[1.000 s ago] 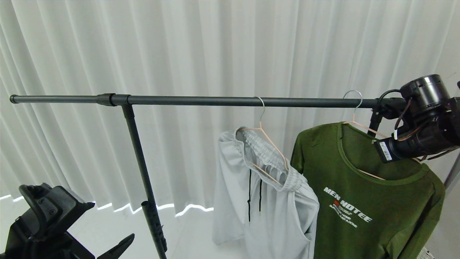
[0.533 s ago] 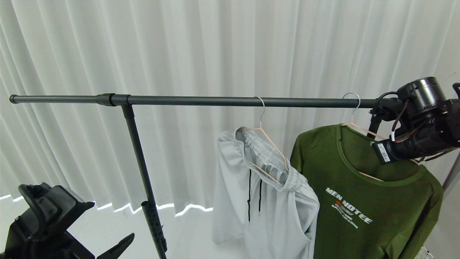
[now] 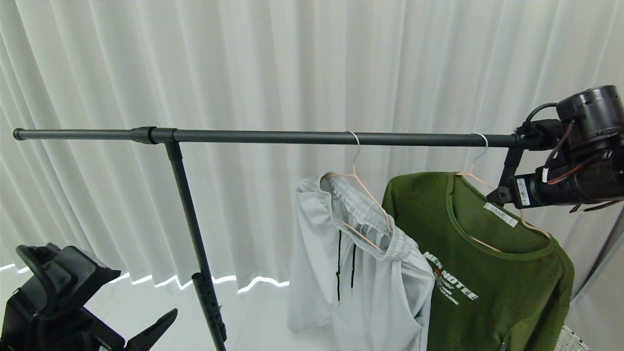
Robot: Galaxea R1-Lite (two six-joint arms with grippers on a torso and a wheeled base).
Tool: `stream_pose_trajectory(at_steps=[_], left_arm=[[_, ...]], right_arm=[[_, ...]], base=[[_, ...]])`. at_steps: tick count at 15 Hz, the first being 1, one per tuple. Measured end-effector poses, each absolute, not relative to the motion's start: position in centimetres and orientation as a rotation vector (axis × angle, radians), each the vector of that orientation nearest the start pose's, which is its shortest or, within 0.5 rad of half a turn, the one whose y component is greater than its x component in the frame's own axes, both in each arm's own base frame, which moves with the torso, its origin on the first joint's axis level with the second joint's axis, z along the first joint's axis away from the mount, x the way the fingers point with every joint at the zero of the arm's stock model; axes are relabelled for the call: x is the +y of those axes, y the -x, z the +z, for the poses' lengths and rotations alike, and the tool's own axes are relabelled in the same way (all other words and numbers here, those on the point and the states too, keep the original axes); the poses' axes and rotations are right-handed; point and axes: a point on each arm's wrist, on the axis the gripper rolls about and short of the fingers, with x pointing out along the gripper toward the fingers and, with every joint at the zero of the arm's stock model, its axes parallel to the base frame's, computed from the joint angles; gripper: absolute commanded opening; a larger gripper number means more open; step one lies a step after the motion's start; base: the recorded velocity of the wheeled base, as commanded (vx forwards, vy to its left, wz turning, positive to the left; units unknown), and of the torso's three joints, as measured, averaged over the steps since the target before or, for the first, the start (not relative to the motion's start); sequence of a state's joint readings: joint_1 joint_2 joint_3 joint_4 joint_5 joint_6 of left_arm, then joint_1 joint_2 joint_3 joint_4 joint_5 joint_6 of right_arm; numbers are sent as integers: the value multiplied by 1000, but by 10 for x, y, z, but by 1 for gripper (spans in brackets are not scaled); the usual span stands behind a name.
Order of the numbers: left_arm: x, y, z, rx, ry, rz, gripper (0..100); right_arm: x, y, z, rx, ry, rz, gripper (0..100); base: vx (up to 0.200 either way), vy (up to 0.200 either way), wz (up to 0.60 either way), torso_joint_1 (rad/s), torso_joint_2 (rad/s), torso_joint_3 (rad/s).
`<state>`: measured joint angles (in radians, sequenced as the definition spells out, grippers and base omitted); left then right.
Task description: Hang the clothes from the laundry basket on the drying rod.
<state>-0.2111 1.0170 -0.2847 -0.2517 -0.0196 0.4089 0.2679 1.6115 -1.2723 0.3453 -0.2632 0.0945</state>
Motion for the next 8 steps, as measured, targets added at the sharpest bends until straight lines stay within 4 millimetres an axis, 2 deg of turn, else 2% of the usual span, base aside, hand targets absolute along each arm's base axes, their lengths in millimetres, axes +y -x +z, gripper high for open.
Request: stream_pose_trajectory(at_steps=[4, 8], left_arm=[[-16, -113, 148, 434, -429, -252, 100], [-8, -117, 157, 363, -413, -157, 100]], right_arm=[[61, -239, 266, 568, 55, -15, 100], [51, -209, 268, 394, 7, -9, 100]], base=[[0, 0, 0, 0, 0, 0], [0, 0, 0, 0, 0, 0]])
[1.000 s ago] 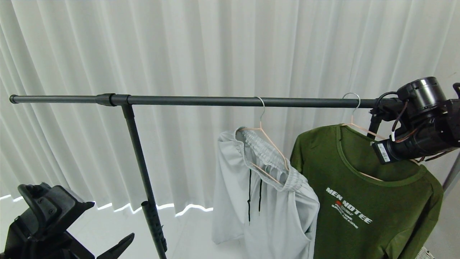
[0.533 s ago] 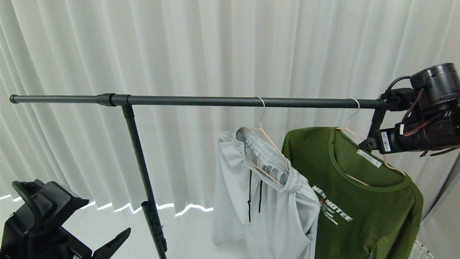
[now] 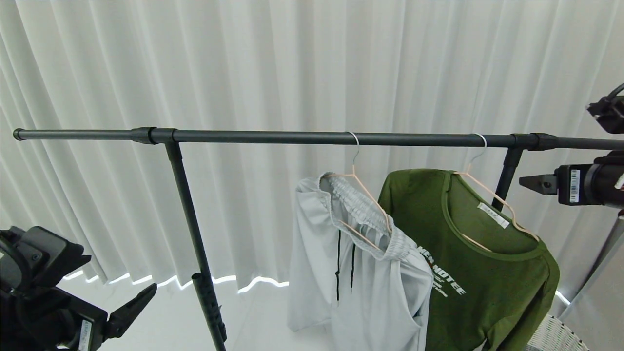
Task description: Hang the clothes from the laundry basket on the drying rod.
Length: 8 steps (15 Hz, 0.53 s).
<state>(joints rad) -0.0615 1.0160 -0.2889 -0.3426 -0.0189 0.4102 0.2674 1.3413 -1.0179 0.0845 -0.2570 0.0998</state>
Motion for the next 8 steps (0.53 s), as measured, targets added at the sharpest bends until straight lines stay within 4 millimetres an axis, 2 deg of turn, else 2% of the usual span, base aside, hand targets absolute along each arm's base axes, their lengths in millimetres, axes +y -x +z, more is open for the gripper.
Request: stream_pose_trajectory(at_steps=[2, 8], left_arm=[[-3, -117, 157, 365, -407, -118, 100], [2, -109, 156, 354, -398, -68, 100]], right_arm=[[44, -197, 263, 336, -6, -22, 100], [30, -172, 250, 322, 7, -66, 100]], base=[[-200, 0, 0, -2, 10, 2], [-200, 0, 0, -2, 2, 2]])
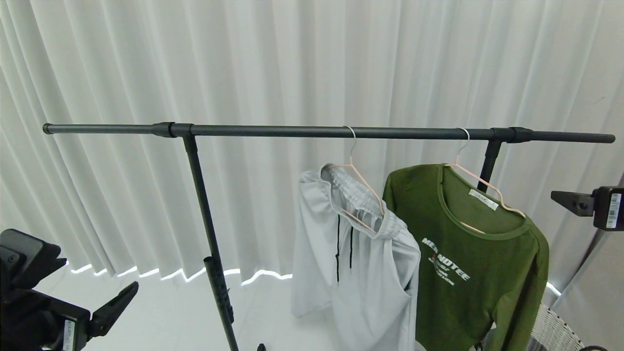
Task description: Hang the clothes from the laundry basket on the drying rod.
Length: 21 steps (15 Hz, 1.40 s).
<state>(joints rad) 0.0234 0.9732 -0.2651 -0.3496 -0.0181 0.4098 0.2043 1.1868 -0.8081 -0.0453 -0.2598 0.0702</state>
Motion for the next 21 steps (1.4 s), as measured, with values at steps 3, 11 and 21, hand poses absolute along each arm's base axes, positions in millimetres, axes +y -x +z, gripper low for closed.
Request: stream_pose_trajectory(at_steps=[3, 11, 21], left_arm=[[2, -98, 150, 348, -404, -55, 100], [4, -64, 133, 303, -425, 57, 100], [7, 6, 87, 215, -390, 313, 100]], right_arm=[[19, -162, 244, 332, 46, -108, 100], [2, -113, 212, 360, 66, -187, 100], [-6, -13, 129, 345, 161, -243, 100]], base=[[-200, 0, 0, 2, 1, 2], [-175, 0, 0, 3, 0, 2], [0, 0, 0, 0, 0, 0]])
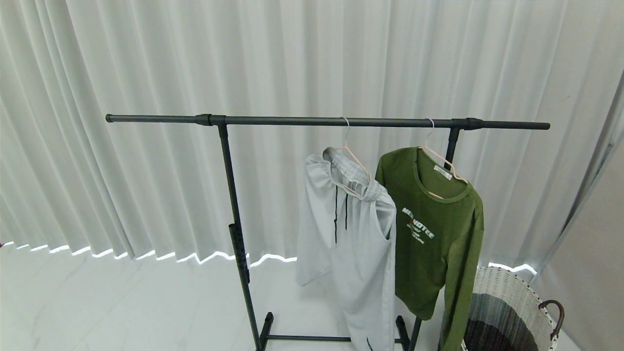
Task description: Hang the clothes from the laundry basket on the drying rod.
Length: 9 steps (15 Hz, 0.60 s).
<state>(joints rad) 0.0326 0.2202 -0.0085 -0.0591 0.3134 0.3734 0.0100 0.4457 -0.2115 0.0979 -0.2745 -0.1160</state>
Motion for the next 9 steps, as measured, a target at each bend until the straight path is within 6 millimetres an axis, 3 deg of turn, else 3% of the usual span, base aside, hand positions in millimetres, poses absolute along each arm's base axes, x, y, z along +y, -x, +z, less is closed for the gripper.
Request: stream_pose_trajectory(at_steps=[4, 9], left_arm=[[7, 17, 84, 98, -241, 381, 100], [6, 19, 83, 49, -173, 372, 100]], right_arm=[[-6, 23, 97, 266, 167, -276, 100], [-8, 36, 88, 150, 84, -364, 100]], base=[[0, 0, 0, 0, 0, 0], [0, 0, 0, 0, 0, 0]])
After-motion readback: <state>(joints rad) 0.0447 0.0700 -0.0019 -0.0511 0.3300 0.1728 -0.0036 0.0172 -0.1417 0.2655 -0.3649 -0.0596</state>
